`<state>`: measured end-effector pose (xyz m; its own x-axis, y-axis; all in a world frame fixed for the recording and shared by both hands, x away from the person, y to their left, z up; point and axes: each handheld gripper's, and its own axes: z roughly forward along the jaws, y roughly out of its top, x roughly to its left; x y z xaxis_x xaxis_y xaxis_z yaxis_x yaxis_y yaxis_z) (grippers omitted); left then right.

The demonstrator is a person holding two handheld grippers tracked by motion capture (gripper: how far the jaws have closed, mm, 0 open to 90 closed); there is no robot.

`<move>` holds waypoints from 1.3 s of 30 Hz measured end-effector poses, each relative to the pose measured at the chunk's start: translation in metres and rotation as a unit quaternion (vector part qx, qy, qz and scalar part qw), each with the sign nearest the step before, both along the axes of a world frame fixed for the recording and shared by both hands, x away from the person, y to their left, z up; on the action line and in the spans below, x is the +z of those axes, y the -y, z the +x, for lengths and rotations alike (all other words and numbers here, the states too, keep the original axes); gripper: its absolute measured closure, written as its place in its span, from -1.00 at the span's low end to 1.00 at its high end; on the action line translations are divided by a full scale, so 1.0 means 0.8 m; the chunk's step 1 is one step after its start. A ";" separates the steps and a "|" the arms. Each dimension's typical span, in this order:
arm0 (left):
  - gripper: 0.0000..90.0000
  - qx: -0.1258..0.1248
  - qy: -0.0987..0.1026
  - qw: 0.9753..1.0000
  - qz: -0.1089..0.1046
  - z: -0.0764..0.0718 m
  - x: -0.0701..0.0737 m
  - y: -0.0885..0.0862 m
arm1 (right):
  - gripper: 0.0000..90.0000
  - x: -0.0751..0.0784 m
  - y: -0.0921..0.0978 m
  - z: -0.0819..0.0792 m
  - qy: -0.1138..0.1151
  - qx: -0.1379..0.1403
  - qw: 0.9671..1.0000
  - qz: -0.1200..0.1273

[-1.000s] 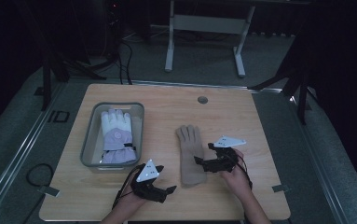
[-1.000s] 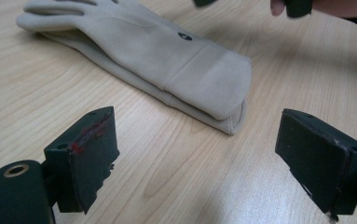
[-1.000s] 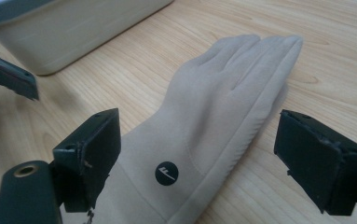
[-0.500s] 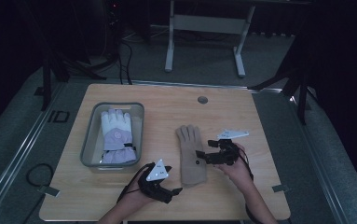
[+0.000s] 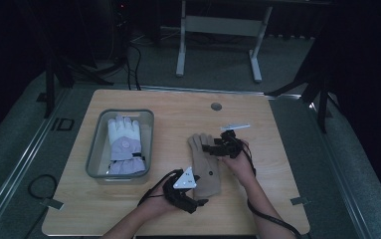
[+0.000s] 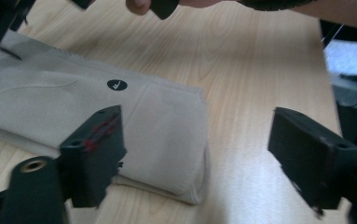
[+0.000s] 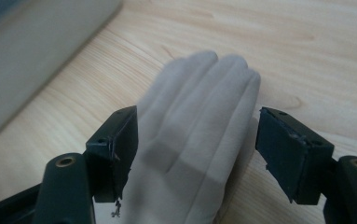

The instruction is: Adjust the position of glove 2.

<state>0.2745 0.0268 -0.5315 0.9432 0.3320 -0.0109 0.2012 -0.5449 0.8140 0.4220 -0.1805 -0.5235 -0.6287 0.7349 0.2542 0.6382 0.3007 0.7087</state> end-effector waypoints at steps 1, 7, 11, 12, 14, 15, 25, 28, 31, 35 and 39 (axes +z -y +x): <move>-0.56 -0.004 -0.002 1.000 0.008 0.001 -0.002 0.003 | -0.35 -0.003 -0.002 0.002 -0.005 -0.003 1.000 -0.004; -0.49 -0.017 -0.006 0.999 0.045 0.003 -0.011 0.009 | -0.14 -0.025 -0.009 0.006 -0.034 0.005 0.999 -0.021; -0.46 -0.025 -0.008 0.997 0.067 0.004 -0.017 0.012 | 0.28 -0.027 -0.016 0.003 -0.031 0.013 0.999 -0.035; -0.46 -0.025 -0.010 0.997 0.066 0.005 -0.018 0.012 | 0.38 -0.025 -0.018 0.000 -0.025 0.017 0.999 -0.042; -0.37 -0.020 -0.009 0.997 0.070 0.006 -0.020 0.013 | 0.47 -0.023 -0.022 -0.004 -0.014 0.015 0.998 -0.057; -0.35 -0.018 -0.007 0.997 0.068 0.006 -0.021 0.013 | 0.48 -0.023 -0.023 -0.005 -0.012 0.013 0.998 -0.060; -0.05 -0.009 0.014 0.995 0.099 0.010 -0.025 0.017 | 0.50 -0.024 -0.022 -0.007 -0.005 0.009 0.998 -0.056; 0.04 -0.007 0.018 0.994 0.105 0.010 -0.025 0.019 | 0.51 -0.023 -0.023 -0.007 -0.005 0.008 0.998 -0.060; 0.19 -0.003 0.028 0.992 0.121 0.011 -0.024 0.022 | 0.52 -0.022 -0.025 -0.008 -0.003 0.007 0.998 -0.063; 0.52 0.015 0.043 0.990 0.134 0.013 -0.022 0.024 | 0.55 -0.022 -0.026 -0.009 0.002 0.005 0.998 -0.066; 0.73 0.022 0.035 0.991 0.126 0.016 -0.021 0.022 | 0.58 -0.022 -0.026 -0.009 0.001 0.002 0.998 -0.065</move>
<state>0.2876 0.0092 -0.5485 0.9235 0.3562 0.1425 0.1770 -0.7251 0.6655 0.4146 -0.1601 -0.5407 -0.6323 0.7591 0.1548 0.6347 0.3930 0.6653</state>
